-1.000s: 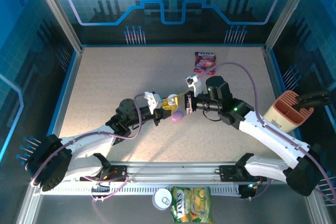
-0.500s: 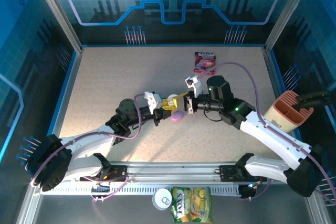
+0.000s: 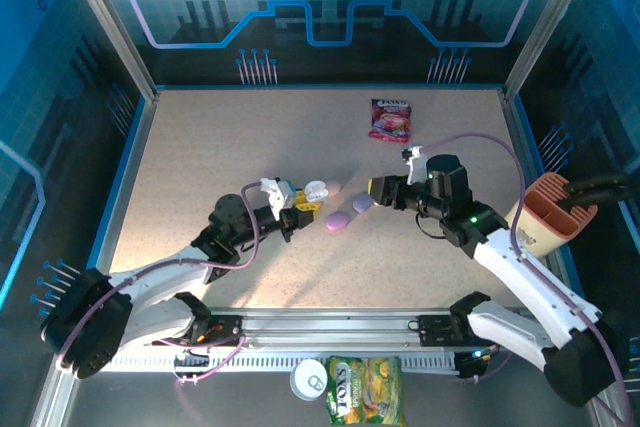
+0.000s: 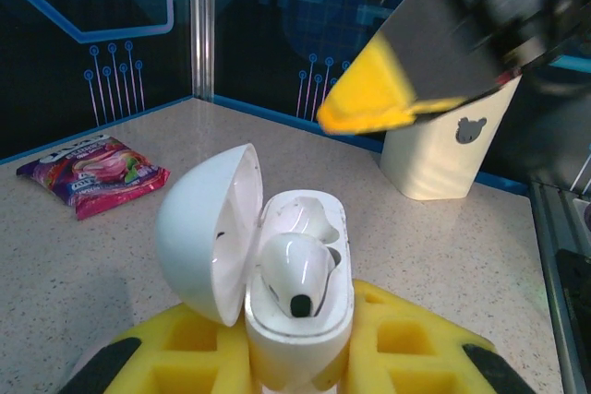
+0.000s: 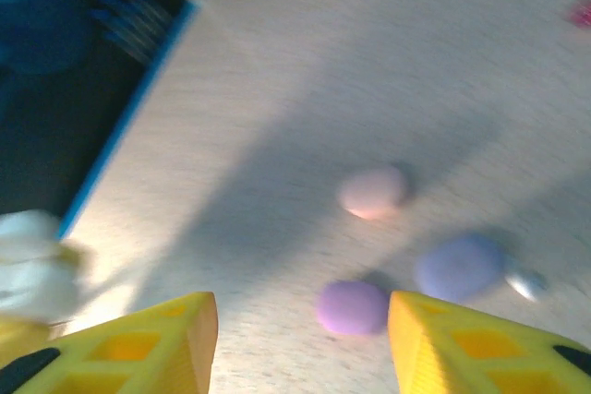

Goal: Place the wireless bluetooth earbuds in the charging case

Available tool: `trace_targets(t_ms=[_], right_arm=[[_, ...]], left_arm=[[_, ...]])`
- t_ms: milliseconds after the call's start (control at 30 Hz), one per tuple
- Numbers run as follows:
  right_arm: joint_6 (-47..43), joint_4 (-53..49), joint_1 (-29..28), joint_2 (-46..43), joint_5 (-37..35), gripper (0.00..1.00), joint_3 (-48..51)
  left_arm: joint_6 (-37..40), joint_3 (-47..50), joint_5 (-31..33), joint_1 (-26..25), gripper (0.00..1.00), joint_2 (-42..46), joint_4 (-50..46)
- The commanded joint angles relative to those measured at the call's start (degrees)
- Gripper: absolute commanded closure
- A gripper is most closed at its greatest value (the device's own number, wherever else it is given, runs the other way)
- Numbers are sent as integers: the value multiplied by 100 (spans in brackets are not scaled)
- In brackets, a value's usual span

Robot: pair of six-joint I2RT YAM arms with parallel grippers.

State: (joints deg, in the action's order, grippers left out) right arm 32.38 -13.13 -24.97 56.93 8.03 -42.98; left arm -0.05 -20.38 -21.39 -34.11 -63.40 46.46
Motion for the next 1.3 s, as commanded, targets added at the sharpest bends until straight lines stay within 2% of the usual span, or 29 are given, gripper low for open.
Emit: trace_targets(t_ms=[0,267,567,667,900,1267], right_arm=[[105,-531,142,489,-730,48,84],[-435,-482,298,2189,-986,59,-360],[-1011,-654,318,3810,-1374,65,-1478],[-1219,-811,316,4108,-1571,64,-1736],[-1758,-915,175,4561,-1286,49,-2042],[-1924,-966,89,4840,-1023,44,-2166]], left_arm=[[-47,77,-12,40,83,148,-5],[-140,52,-13,37,82,135,-114],[-83,78,21,43,82,248,-290],[-46,76,57,43,82,284,-346],[-36,38,49,38,82,238,-348],[-126,25,-35,36,82,283,-379]])
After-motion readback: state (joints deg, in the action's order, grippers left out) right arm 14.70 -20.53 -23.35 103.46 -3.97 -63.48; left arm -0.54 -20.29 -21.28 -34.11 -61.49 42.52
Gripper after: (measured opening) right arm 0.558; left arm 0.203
